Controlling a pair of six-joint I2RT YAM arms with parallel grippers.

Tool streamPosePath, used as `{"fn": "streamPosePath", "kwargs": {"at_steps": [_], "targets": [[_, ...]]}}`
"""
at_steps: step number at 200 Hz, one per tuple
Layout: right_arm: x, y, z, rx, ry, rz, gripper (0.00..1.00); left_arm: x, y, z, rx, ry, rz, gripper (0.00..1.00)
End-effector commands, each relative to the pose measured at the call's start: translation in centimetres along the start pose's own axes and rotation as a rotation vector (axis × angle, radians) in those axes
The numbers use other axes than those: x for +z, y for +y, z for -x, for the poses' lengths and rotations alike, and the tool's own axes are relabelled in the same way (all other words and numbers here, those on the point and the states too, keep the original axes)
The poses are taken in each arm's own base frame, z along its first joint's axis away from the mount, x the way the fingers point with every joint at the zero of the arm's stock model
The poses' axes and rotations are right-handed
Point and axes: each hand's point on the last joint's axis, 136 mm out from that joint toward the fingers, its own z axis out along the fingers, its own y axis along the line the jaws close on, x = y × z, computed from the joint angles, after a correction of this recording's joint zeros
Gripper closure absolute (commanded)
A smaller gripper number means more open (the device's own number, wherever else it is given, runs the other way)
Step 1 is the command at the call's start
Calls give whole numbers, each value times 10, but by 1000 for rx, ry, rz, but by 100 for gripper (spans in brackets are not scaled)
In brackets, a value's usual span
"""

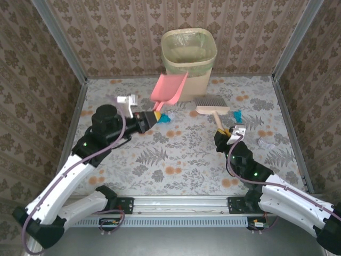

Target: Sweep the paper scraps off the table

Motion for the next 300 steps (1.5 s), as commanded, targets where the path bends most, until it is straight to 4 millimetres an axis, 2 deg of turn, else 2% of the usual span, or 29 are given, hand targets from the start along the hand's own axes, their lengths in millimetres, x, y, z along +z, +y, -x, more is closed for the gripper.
{"fn": "streamPosePath", "kwargs": {"at_steps": [1,25,53,81,108,127,171,212,235,271,300], "targets": [[1,-6,8,30,-47,-36,100,-6,68,-64,82,189,247,100],[3,-6,7,21,-42,-45,100,-12,84,-92,167,224,309,100],[6,-5,6,8,-32,-53,100,-9,98,-124,262,310,359,100],[6,-6,7,4,-33,-57,100,2,120,-164,322,439,423,100],[7,-6,5,-4,-30,-63,100,17,131,-195,382,533,464,100],[7,-5,5,-7,-23,-57,100,30,138,-209,410,563,479,100],[10,-2,2,-13,-8,-47,100,55,146,-220,441,595,493,100],[17,9,-5,-38,34,-18,100,72,153,-225,454,587,503,82],[18,10,-7,-39,40,-15,100,79,156,-227,462,584,506,68],[18,10,-7,-39,40,-15,100,80,157,-225,474,554,488,39],[18,10,-7,-41,41,-13,100,79,147,-222,521,484,424,27]]}}
